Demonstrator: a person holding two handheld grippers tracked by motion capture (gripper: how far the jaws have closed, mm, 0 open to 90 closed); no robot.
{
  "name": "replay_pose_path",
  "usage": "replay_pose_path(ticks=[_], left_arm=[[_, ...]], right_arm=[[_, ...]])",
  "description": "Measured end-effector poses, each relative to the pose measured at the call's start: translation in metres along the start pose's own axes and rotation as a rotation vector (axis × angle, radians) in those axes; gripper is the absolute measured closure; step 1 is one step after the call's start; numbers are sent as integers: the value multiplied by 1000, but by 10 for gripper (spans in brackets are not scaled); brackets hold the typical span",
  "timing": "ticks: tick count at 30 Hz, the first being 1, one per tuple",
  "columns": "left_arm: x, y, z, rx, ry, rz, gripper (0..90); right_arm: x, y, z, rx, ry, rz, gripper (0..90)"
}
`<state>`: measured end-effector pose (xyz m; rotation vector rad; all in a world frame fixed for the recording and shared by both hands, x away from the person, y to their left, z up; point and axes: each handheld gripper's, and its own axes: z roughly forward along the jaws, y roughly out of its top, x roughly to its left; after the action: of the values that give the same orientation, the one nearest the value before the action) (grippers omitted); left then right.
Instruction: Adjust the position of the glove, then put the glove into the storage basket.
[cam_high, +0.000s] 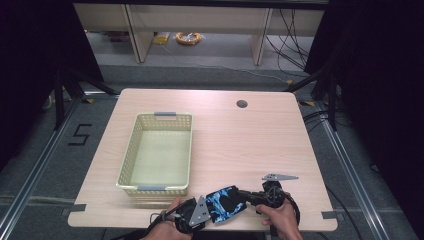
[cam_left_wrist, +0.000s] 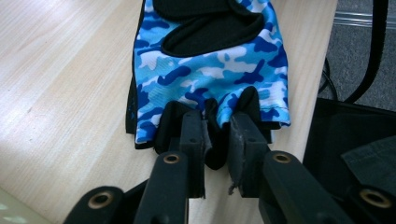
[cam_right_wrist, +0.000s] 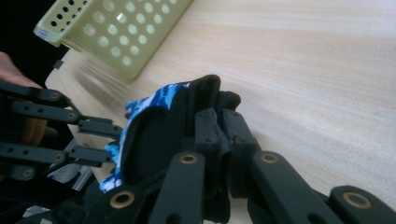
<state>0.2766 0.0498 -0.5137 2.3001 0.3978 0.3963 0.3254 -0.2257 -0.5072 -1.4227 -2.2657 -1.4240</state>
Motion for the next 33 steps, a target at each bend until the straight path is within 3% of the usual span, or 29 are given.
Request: replay_pose_path(ticks=[1, 2, 3, 5, 7, 8, 10, 15, 16, 18, 20, 21, 23, 25, 27, 28, 29, 30, 32, 33], left_arm=[[0, 0, 1, -6, -2, -7, 781], [0, 0, 1, -6, -2, -7, 782], [0, 0, 1, -7, 1, -5, 784], [0, 1, 0, -6, -2, 0, 800], [0, 0, 0, 0, -4, 5, 819], [0, 0, 1, -2, -1, 12, 821], [-2, 0, 1, -2, 0, 15, 823], [-2, -1, 0, -7, -8, 11, 825], [-2, -1, 0, -20, -2, 6, 825], [-1, -1, -1, -6, -3, 17, 825], [-3, -1, -2, -20, -1, 8, 827], [-1, 0, -4, -16, 2, 33, 827], [-2, 0, -4, -22, -5, 10, 827], [-2, 2, -6, -26, -10, 19, 828], [-2, 5, -8, -37, -10, 23, 828], [-2, 5, -9, -39, 0, 28, 828], [-2, 6, -12, -22, -13, 27, 828], [-2, 5, -12, -49, 2, 26, 828], [-1, 7, -17, -37, 8, 38, 828], [-1, 7, -17, -67, 22, 35, 827]], right_arm=[[2, -1, 0, -5, -4, 31, 864], [2, -1, 0, -5, -4, 31, 864], [0, 0, -1, -13, -7, -10, 864], [-2, -1, -1, -22, -12, -15, 864], [2, -1, -3, -28, 5, 20, 864], [0, -1, -3, -33, -13, -23, 864], [2, -1, -4, -39, -9, -11, 864], [6, 0, -5, -52, -7, -34, 865], [11, 0, -6, -41, -1, 7, 865], [10, 2, -6, -50, -12, -41, 865], [13, 3, -6, -50, -10, -43, 865], [15, 2, -6, -52, -4, -34, 865], [14, 3, -6, -56, -4, -47, 865], [16, 3, -10, -65, 0, -48, 865], [21, 4, -14, -82, 10, -27, 866], [21, 5, -16, -85, 9, -65, 867], [25, 6, -18, -84, 18, -42, 867], [25, 8, -19, -88, 16, -66, 867], [31, 11, -21, -93, 18, -71, 868], [36, 12, -22, -93, 42, -46, 868]])
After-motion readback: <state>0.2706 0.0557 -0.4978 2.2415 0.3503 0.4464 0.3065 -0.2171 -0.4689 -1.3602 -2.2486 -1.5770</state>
